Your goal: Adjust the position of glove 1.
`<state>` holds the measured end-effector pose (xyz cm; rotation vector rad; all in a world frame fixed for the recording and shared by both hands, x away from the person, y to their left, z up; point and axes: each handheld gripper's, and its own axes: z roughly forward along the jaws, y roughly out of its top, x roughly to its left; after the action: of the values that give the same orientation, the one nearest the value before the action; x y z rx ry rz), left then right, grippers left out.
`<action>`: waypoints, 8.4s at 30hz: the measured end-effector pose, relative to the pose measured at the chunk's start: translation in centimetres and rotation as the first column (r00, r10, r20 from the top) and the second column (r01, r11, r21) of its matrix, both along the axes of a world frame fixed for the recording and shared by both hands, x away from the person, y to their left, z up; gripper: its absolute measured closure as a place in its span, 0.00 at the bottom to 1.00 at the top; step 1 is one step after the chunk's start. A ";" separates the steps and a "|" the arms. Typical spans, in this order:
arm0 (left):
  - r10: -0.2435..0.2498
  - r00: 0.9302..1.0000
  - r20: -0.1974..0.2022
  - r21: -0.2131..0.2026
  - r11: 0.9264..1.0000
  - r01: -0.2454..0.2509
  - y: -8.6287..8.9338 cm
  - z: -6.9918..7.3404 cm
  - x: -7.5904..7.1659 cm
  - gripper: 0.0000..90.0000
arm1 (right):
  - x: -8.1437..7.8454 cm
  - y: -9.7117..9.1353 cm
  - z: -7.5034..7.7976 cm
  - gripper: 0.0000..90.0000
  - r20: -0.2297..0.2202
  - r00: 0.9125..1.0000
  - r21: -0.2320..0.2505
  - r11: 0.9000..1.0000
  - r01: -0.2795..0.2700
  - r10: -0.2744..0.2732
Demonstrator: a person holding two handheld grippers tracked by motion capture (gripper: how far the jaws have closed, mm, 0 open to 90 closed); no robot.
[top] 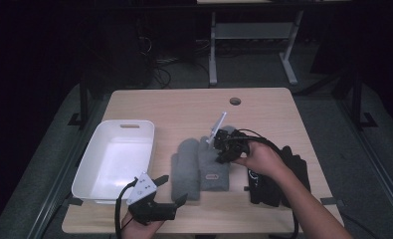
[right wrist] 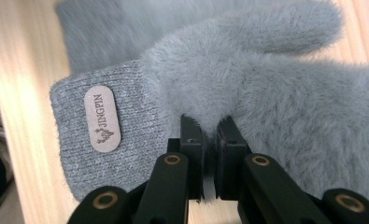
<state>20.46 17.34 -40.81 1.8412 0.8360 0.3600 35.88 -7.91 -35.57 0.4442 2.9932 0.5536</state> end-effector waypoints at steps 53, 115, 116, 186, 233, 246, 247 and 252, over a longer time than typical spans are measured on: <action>0.037 0.998 -0.040 0.003 0.999 -0.037 0.7 -0.4 0.7 0.17 | 3.3 5.0 -2.5 0.35 -0.117 0.986 0.087 0.987 0.132 -0.122; 0.009 0.999 -0.046 0.012 1.000 -0.008 0.0 -0.6 0.7 0.17 | 10.6 5.2 -9.1 0.46 -0.385 0.852 0.120 0.896 0.427 -0.354; 0.009 0.999 -0.046 0.012 1.000 -0.008 0.0 -0.6 0.8 0.17 | 10.6 5.2 -9.1 0.50 -0.394 0.850 0.125 0.896 0.426 -0.350; -0.018 0.814 -0.581 -0.056 0.998 -0.018 -4.1 -4.0 8.7 0.26 | 5.0 -8.6 -8.4 0.85 -0.374 0.841 0.341 0.785 0.518 -0.392; -0.141 0.832 -0.536 -0.229 0.973 0.018 -3.8 -1.7 7.4 0.57 | 3.2 -9.3 -5.7 0.85 -0.557 0.729 0.567 0.460 0.684 -0.397; -0.150 0.868 -0.473 -0.228 0.973 0.043 -2.3 1.4 6.6 0.57 | 2.9 -8.6 -2.3 0.84 -0.553 0.758 0.613 0.448 0.651 -0.345; -0.147 0.871 -0.468 -0.225 0.973 0.043 -2.1 1.7 6.6 0.57 | 2.9 -8.4 -2.0 0.84 -0.555 0.760 0.620 0.440 0.649 -0.338; -0.132 0.888 -0.440 -0.216 0.976 0.038 -1.1 3.1 6.2 0.56 | 3.0 -7.5 -0.8 0.83 -0.552 0.773 0.642 0.433 0.633 -0.313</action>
<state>26.65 16.24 -37.73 1.7851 1.0582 -0.2195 38.89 -15.37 -36.35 1.5574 2.4148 1.9315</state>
